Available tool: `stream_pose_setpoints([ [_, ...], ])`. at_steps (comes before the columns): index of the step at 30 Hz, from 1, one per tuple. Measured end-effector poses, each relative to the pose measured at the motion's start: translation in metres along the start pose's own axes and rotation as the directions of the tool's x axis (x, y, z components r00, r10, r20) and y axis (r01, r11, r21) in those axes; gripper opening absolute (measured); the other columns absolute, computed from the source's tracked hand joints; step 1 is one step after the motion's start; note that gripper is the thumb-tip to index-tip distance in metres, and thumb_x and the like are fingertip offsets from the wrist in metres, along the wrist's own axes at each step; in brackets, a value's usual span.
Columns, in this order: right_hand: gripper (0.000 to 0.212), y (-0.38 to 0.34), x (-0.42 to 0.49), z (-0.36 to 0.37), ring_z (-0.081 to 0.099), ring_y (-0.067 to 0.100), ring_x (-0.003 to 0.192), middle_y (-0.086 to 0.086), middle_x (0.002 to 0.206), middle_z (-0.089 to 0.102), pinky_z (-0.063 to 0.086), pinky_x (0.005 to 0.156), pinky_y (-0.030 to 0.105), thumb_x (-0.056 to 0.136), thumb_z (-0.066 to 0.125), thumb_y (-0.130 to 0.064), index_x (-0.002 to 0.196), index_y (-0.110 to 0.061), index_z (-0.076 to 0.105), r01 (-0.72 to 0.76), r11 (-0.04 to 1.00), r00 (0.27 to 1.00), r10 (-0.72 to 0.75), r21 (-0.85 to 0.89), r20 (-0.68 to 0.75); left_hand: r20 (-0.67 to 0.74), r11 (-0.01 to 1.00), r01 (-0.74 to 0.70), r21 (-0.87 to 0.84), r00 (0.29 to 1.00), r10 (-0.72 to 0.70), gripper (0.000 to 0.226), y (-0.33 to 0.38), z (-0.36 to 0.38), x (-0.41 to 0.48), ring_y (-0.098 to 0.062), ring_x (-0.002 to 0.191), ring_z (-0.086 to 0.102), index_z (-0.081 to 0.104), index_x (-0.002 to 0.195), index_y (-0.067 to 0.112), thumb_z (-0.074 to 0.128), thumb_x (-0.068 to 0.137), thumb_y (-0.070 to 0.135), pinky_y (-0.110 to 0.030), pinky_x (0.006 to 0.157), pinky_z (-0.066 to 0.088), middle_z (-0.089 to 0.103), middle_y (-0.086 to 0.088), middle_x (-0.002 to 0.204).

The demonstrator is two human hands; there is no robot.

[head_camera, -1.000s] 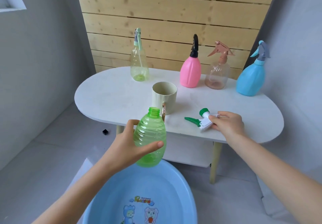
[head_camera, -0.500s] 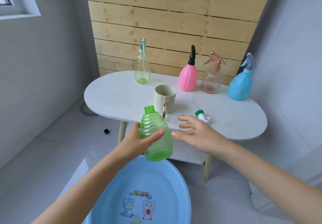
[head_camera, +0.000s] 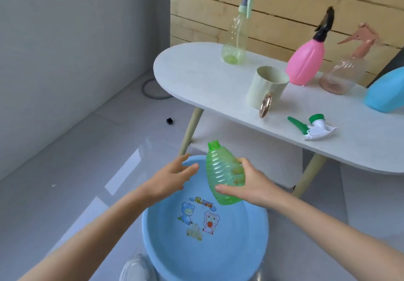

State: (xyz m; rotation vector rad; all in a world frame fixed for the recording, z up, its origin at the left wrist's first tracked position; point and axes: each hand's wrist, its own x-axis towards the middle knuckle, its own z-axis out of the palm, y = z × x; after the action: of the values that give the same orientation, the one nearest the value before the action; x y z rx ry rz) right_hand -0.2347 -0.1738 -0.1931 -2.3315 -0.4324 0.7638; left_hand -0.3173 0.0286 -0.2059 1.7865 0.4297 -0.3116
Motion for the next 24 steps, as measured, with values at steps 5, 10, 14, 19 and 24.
stream_pose_setpoints([
  [5, 0.08, 0.044, 0.043, 0.04, 0.052, 0.012, 0.1, -0.004, 0.117, 0.053, 0.041, 0.08, 0.024, 0.071, 0.077, -0.053, 0.13, -0.018, 0.034, -0.132, 0.977, 0.985, 0.149, -0.167, 0.089, -0.262, 0.933, 0.102, 0.346, 0.965, -0.008, 0.061, -0.073, -0.014, 0.026, -0.022, 0.129, 0.042, 0.027, 0.147, 0.02, 0.054, 0.094, 0.032, -0.033, 0.103, 0.037, 0.04, -0.008, 0.144],
  [10, 0.083, 0.092, 0.089, 0.083, 0.054, 0.019, 0.108, 0.002, 0.122, 0.051, 0.048, 0.088, 0.032, 0.067, 0.077, -0.057, 0.128, -0.016, 0.037, -0.229, 0.95, 0.964, 0.252, -0.215, 0.086, -0.346, 0.824, 0.216, 0.524, 0.938, -0.026, 0.069, -0.133, -0.015, 0.057, -0.026, 0.137, 0.026, 0.019, 0.15, 0.022, 0.053, 0.093, 0.038, -0.039, 0.103, 0.034, 0.024, -0.009, 0.152],
  [14, 0.085, 0.117, 0.101, 0.11, 0.052, 0.025, 0.116, 0.008, 0.127, 0.05, 0.044, 0.093, 0.032, 0.069, 0.075, -0.058, 0.129, -0.011, 0.037, -0.24, 0.924, 0.954, 0.282, -0.296, 0.106, -0.329, 0.75, 0.277, 0.6, 0.941, -0.084, 0.071, -0.162, -0.012, 0.074, -0.032, 0.132, 0.034, 0.003, 0.151, 0.033, 0.047, 0.095, 0.04, -0.043, 0.095, 0.041, 0.013, -0.011, 0.155],
  [19, 0.107, 0.144, 0.101, 0.127, 0.048, 0.03, 0.124, 0.013, 0.134, 0.045, 0.042, 0.097, 0.035, 0.075, 0.067, -0.062, 0.151, -0.021, 0.004, -0.204, 0.901, 0.951, 0.276, -0.382, 0.143, -0.358, 0.712, 0.277, 0.645, 0.933, -0.038, 0.061, -0.193, 0.001, 0.086, -0.031, 0.097, 0.053, 0.002, 0.151, 0.032, 0.035, 0.1, 0.034, -0.034, 0.069, 0.041, 0.03, -0.004, 0.144],
  [24, 0.106, 0.17, 0.101, 0.139, 0.053, 0.031, 0.117, 0.013, 0.125, 0.05, 0.044, 0.093, 0.036, 0.078, 0.058, -0.068, 0.15, -0.035, -0.011, -0.188, 0.895, 0.949, 0.272, -0.404, 0.16, -0.401, 0.678, 0.158, 0.718, 0.89, 0.217, 0.065, -0.221, 0.009, 0.09, -0.025, 0.05, 0.034, 0.033, 0.147, 0.019, 0.058, 0.087, 0.011, -0.026, 0.043, 0.028, 0.052, -0.017, 0.108],
])
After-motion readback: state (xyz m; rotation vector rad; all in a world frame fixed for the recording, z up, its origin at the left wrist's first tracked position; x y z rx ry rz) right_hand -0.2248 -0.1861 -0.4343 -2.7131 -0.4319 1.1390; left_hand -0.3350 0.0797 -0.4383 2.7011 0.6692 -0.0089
